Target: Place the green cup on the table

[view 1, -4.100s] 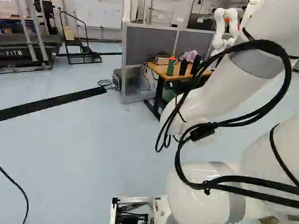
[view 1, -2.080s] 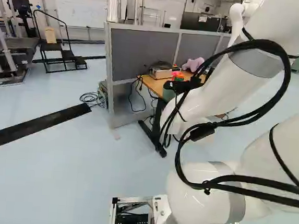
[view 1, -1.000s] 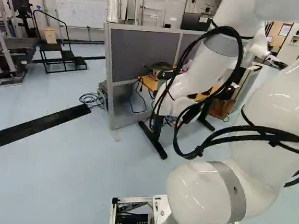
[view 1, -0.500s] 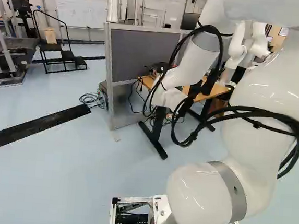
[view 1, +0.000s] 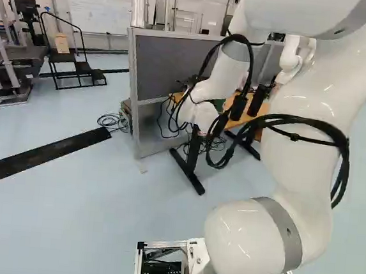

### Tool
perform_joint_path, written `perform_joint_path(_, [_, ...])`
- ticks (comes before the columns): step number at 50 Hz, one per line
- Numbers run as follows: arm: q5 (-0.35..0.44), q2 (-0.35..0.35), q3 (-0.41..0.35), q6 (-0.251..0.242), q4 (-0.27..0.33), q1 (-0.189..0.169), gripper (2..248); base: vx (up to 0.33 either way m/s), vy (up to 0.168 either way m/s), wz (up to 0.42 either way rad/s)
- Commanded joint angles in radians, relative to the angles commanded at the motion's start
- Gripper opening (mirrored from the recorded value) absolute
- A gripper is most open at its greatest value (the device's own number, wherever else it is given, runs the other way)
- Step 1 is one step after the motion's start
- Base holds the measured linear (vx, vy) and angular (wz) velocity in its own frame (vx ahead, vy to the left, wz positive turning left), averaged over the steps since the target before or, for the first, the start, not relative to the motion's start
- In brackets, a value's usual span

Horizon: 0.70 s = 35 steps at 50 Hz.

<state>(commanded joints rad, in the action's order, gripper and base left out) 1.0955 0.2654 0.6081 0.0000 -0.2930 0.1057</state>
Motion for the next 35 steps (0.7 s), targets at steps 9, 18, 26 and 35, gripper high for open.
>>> perform_joint_path(9, [0.052,0.062,0.051,0.000,-0.044,-0.002,125,0.000,0.000,0.000])
perform_joint_path(18, [0.109,0.125,0.104,0.000,-0.089,-0.005,125,0.000,0.000,0.000])
perform_joint_path(26, [0.148,0.158,0.125,0.000,-0.119,-0.006,125,0.000,0.000,0.000])
perform_joint_path(35, [0.157,0.181,0.129,0.000,-0.126,-0.006,125,0.000,0.000,0.000])
